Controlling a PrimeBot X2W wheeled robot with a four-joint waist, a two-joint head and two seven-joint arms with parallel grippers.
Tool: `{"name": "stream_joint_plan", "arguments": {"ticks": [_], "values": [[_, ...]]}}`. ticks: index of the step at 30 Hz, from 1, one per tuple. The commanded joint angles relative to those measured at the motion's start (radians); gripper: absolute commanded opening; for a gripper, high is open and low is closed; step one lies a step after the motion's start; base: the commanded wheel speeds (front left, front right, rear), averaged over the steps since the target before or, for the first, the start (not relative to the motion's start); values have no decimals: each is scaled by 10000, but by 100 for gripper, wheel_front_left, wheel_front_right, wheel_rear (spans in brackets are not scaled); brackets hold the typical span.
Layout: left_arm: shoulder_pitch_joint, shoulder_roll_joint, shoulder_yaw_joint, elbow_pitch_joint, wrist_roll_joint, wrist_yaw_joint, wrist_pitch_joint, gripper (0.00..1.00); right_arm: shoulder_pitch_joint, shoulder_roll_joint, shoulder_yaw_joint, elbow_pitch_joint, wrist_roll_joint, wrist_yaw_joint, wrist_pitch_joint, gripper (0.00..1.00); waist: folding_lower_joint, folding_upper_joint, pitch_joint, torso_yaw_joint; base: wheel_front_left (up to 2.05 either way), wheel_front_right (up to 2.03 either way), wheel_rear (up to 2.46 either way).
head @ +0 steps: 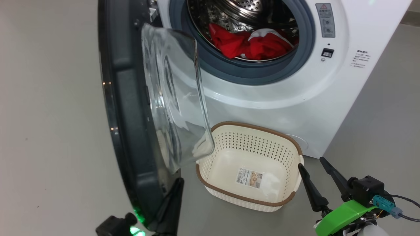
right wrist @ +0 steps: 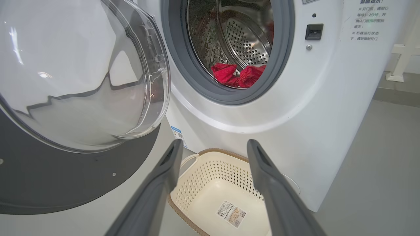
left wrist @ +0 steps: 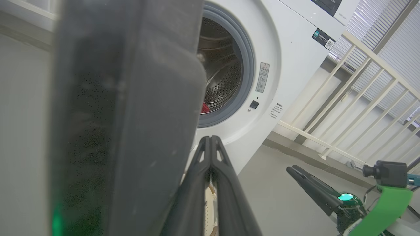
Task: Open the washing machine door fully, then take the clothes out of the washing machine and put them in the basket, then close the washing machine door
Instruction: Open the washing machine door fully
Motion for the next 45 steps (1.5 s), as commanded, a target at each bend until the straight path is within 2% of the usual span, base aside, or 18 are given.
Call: {"name": "stream_joint_plan", "arguments": {"ticks": [1, 10, 19, 34, 45], "values": [[-173, 75, 642, -287, 25, 155, -55, 0, -230, -86, 201, -276, -104, 48, -93, 100, 0, 0, -18, 85, 0, 0, 0], [105, 76, 1983, -356, 403, 210, -55, 0, -234, -61, 256, -306, -110, 48, -93, 100, 0, 0, -108, 335, 0, 0, 0], [-42, 192, 3565, -72, 785, 121, -55, 0, -239, 13, 436, -342, -115, 48, -93, 100, 0, 0, -46, 261, 0, 0, 0], [-1462, 760, 6038, 1474, 959, -150, -55, 0, -408, -51, 422, -372, -175, 48, -93, 100, 0, 0, 435, -16, 0, 0, 0], [-2672, 1250, 7460, 2601, 1376, -440, -55, 0, -682, -162, 329, -415, -316, 48, -93, 100, 0, 0, 909, -221, 0, 0, 0]]}}
